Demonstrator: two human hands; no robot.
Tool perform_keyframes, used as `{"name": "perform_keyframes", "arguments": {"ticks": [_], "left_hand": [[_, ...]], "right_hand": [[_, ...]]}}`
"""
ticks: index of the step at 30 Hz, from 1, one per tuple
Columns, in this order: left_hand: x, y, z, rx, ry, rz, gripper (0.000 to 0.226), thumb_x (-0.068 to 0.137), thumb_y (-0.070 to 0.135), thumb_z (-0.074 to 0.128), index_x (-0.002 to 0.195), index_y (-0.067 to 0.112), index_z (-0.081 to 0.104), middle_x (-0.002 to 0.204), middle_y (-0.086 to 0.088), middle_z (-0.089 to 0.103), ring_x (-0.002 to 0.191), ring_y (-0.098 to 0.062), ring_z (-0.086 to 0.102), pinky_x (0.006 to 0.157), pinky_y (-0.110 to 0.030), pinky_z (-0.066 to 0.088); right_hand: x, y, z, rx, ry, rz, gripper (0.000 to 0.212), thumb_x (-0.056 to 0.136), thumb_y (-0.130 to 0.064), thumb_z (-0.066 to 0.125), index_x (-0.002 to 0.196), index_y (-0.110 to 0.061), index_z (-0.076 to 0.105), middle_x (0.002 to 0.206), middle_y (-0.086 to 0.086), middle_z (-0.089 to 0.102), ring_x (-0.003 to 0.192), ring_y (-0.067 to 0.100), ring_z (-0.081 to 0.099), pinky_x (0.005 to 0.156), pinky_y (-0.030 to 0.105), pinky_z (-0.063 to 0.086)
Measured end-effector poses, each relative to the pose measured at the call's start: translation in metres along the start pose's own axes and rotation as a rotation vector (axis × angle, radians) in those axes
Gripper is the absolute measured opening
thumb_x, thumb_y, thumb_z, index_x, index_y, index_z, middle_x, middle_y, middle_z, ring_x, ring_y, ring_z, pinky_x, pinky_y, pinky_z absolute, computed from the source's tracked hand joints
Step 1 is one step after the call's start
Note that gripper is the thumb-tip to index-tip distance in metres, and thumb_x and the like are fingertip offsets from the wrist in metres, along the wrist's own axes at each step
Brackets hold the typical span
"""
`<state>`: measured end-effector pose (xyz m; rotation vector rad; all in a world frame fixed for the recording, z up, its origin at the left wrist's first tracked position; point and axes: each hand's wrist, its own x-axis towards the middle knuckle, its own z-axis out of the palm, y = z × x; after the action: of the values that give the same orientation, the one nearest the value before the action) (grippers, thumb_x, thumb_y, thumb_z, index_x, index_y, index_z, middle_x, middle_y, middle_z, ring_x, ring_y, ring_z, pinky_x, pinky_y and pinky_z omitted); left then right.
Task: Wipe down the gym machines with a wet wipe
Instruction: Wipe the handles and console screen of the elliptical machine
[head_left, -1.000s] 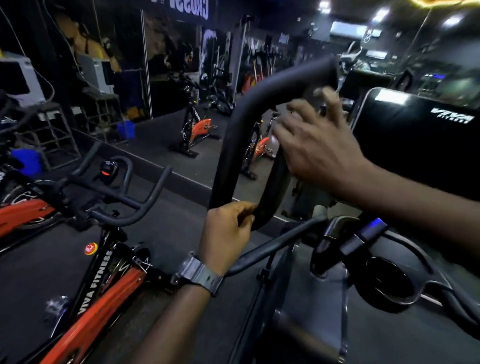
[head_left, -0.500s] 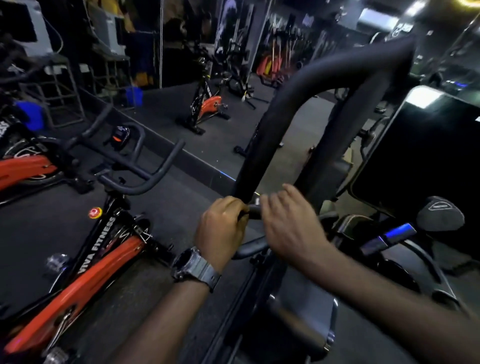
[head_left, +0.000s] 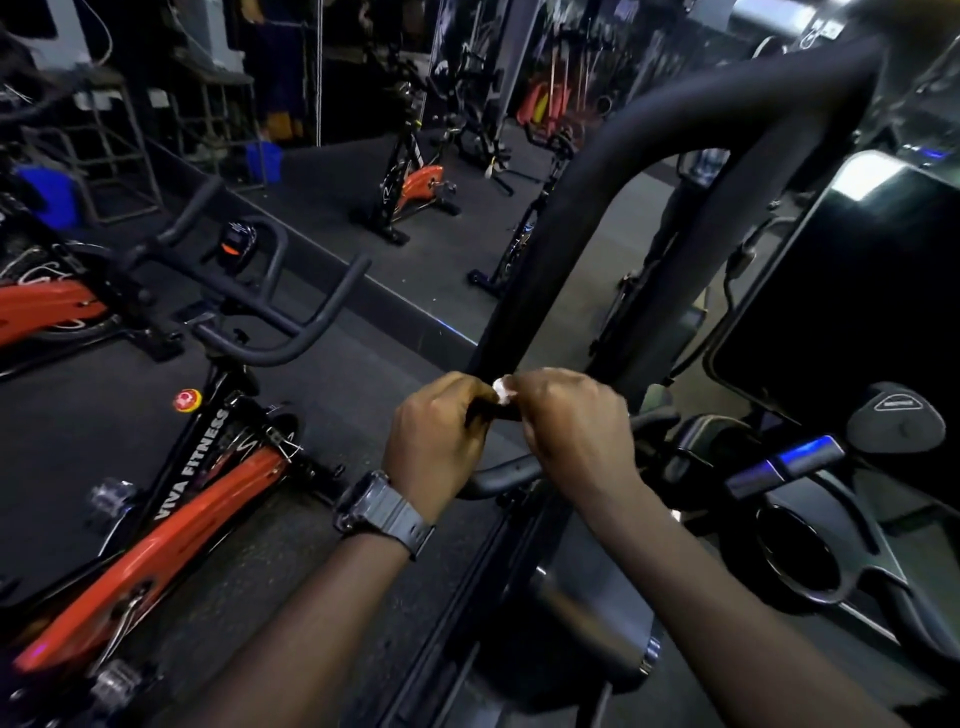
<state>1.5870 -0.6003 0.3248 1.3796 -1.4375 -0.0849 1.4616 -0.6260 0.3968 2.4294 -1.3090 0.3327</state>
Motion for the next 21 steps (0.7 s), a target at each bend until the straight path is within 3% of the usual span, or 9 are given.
{"name": "perform_keyframes", "arguments": {"ticks": [2, 4, 6, 11, 16, 21], "left_hand": [[0.003, 0.000, -0.001, 0.004, 0.005, -0.007, 0.015, 0.074, 0.004, 0.075, 0.081, 0.017, 0.071, 0.080, 0.002, 0.069, 0.066, -0.021, 0.065, 0.054, -0.036, 0.052], [0.002, 0.000, -0.002, 0.008, 0.004, -0.036, 0.017, 0.073, 0.002, 0.073, 0.079, 0.018, 0.071, 0.079, 0.003, 0.069, 0.066, -0.020, 0.065, 0.054, -0.037, 0.052], [0.000, -0.001, -0.002, 0.004, -0.012, -0.047, 0.016, 0.072, 0.004, 0.069, 0.078, 0.019, 0.070, 0.078, 0.003, 0.068, 0.066, -0.021, 0.064, 0.055, -0.037, 0.052], [0.003, -0.001, -0.002, 0.032, -0.016, -0.041, 0.015, 0.068, 0.005, 0.067, 0.076, 0.018, 0.070, 0.076, 0.001, 0.069, 0.064, -0.024, 0.065, 0.054, -0.037, 0.052], [0.004, 0.001, -0.001, 0.017, -0.002, -0.052, 0.019, 0.069, 0.001, 0.072, 0.077, 0.018, 0.071, 0.076, 0.000, 0.070, 0.063, -0.025, 0.066, 0.054, -0.038, 0.053], [0.004, -0.001, -0.001, -0.001, -0.011, -0.077, 0.016, 0.071, 0.004, 0.073, 0.079, 0.018, 0.070, 0.079, 0.001, 0.070, 0.070, -0.021, 0.066, 0.060, -0.038, 0.052]], "right_hand": [[0.003, 0.000, -0.002, 0.008, 0.007, 0.059, 0.018, 0.063, -0.014, 0.078, 0.072, -0.027, 0.069, 0.059, -0.003, 0.060, 0.057, 0.021, 0.062, 0.051, 0.022, 0.029], [-0.004, -0.005, -0.001, -0.021, 0.000, 0.005, 0.016, 0.068, -0.010, 0.071, 0.068, -0.024, 0.065, 0.057, -0.004, 0.058, 0.060, 0.019, 0.061, 0.073, 0.027, 0.037], [-0.008, -0.004, 0.000, -0.104, 0.057, -0.064, 0.014, 0.071, -0.012, 0.068, 0.069, -0.024, 0.063, 0.057, -0.005, 0.058, 0.063, 0.017, 0.060, 0.089, 0.031, 0.031], [0.014, 0.006, -0.006, -0.251, 0.043, 0.022, 0.013, 0.065, -0.009, 0.068, 0.066, -0.016, 0.057, 0.049, 0.003, 0.054, 0.052, 0.026, 0.056, 0.080, 0.036, 0.031], [0.003, 0.015, 0.001, -0.137, 0.012, -0.127, 0.019, 0.064, -0.007, 0.069, 0.076, -0.021, 0.065, 0.060, -0.002, 0.058, 0.064, 0.025, 0.059, 0.075, 0.034, 0.036], [-0.013, 0.001, 0.017, -0.090, 0.151, -0.123, 0.007, 0.074, -0.014, 0.069, 0.080, -0.018, 0.067, 0.070, 0.003, 0.057, 0.067, 0.029, 0.055, 0.070, 0.038, 0.033]]}}
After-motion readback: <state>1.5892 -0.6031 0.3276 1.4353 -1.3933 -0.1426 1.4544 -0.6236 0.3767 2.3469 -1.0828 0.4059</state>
